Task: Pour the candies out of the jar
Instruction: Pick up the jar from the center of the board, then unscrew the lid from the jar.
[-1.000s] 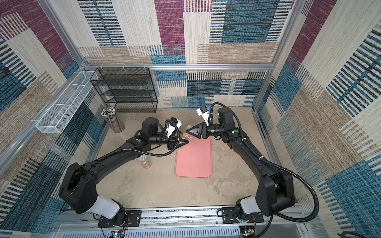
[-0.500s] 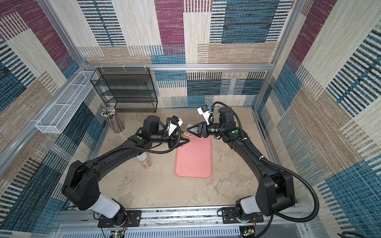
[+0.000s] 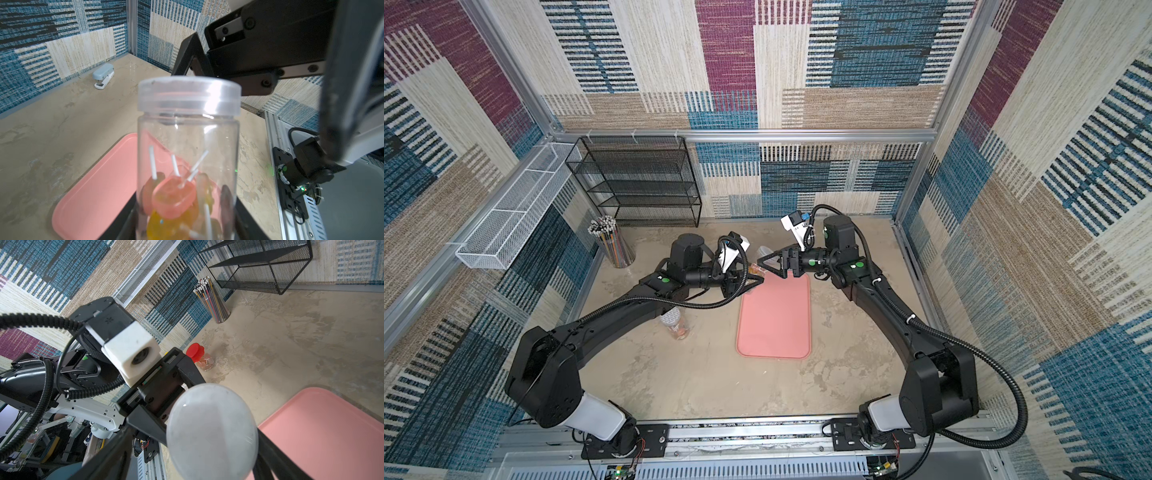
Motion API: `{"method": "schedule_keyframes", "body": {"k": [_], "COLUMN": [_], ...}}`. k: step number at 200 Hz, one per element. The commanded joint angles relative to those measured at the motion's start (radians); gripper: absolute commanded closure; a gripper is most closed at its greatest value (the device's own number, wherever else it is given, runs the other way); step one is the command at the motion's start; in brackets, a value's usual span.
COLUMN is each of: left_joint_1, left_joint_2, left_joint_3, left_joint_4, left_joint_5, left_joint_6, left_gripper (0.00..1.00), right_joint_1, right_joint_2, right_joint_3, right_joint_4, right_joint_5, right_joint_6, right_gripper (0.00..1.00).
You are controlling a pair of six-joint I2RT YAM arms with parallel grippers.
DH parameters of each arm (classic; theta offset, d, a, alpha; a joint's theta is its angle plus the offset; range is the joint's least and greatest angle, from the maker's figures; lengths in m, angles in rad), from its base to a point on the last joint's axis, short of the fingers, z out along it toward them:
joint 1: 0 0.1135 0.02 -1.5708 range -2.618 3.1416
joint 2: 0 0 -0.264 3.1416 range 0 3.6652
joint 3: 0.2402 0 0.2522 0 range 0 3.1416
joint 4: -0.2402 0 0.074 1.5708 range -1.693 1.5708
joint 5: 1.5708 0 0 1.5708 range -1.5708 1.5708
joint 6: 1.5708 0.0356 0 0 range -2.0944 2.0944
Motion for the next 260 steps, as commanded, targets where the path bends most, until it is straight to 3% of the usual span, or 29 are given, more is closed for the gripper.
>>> {"method": "schedule_keyframes", "body": {"k": [1,34,92,198,242,260], "left_joint_1": [0.002,-0.002,-0.031,-0.063,-0.067,-0.067], "left_joint_2": [-0.01,-0.02,-0.033,-0.061,-0.06,-0.062], "left_joint_3": [-0.008,-0.024,-0.046,-0.074,-0.076,-0.077], "left_joint_4": [0.032,0.054,0.07,0.113,0.112,0.113], "left_joint_5": [-0.059,-0.094,-0.236,-0.311,-0.323,-0.329], "left_joint_6": [-0.027,-0.048,-0.035,-0.014,-0.014,-0.014], "left_gripper": [1.0,1.0,1.0,1.0,1.0,1.0], "right_joint_1": [0.001,0.002,0.034,0.116,0.118,0.12], "right_joint_2": [-0.011,-0.023,-0.043,0.022,0.011,0.016], "right_joint_3": [0.025,0.027,-0.012,-0.011,-0.025,-0.026], "right_joint_4": [0.048,0.079,0.165,0.174,0.192,0.192], "right_joint_5": [0.046,0.225,0.401,0.444,0.454,0.442], "right_joint_6": [0.04,0.12,0.27,0.312,0.327,0.329], "right_gripper": [0.1,0.1,0.14,0.17,0.31,0.32]}}
